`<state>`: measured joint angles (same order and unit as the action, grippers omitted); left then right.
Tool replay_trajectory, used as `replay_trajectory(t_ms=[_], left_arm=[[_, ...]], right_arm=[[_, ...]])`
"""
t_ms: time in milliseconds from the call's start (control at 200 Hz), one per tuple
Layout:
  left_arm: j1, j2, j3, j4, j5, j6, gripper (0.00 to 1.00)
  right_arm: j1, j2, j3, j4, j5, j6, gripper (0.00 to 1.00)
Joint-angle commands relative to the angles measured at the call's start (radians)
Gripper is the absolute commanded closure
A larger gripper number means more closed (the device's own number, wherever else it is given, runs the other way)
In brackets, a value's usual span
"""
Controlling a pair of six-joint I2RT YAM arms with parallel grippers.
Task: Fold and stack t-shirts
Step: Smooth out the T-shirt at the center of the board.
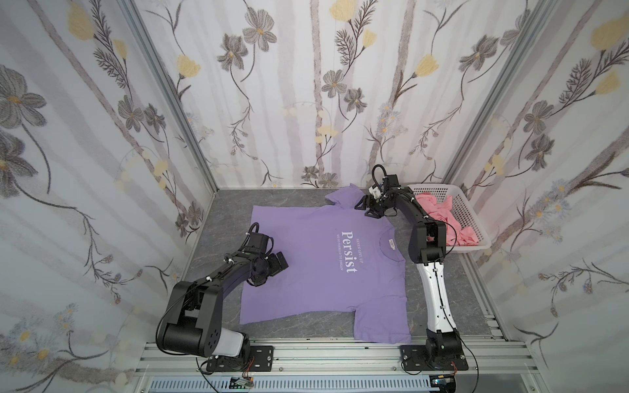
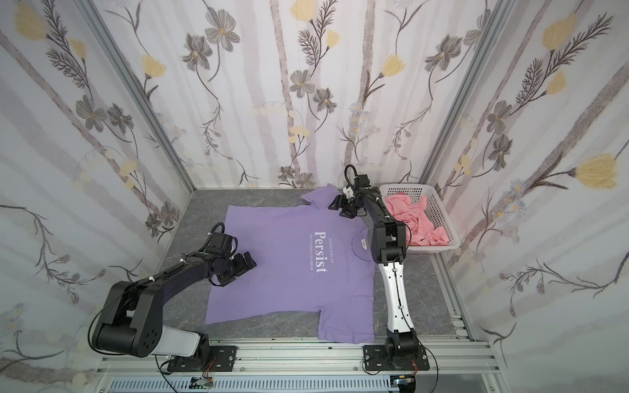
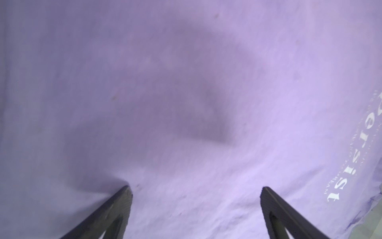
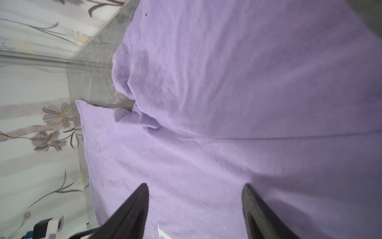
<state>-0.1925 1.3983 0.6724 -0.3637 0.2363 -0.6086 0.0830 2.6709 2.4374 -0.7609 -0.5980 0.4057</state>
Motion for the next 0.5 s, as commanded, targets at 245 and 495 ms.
replay_trajectory(t_ms=[245,495], left_arm=[[0.001,-0.27,-0.051,-0.126,-0.058,-0.006,0.0],[0.001,-0.253,0.105,-0.071,-0.038,0.039,0.0]], right_arm=[[-0.019,0.023,0.084,-0.03,-0.014,0.02,0.29],[-0.019,-0.095,0.092,-0.034,-0.051,-0.049,0.28]])
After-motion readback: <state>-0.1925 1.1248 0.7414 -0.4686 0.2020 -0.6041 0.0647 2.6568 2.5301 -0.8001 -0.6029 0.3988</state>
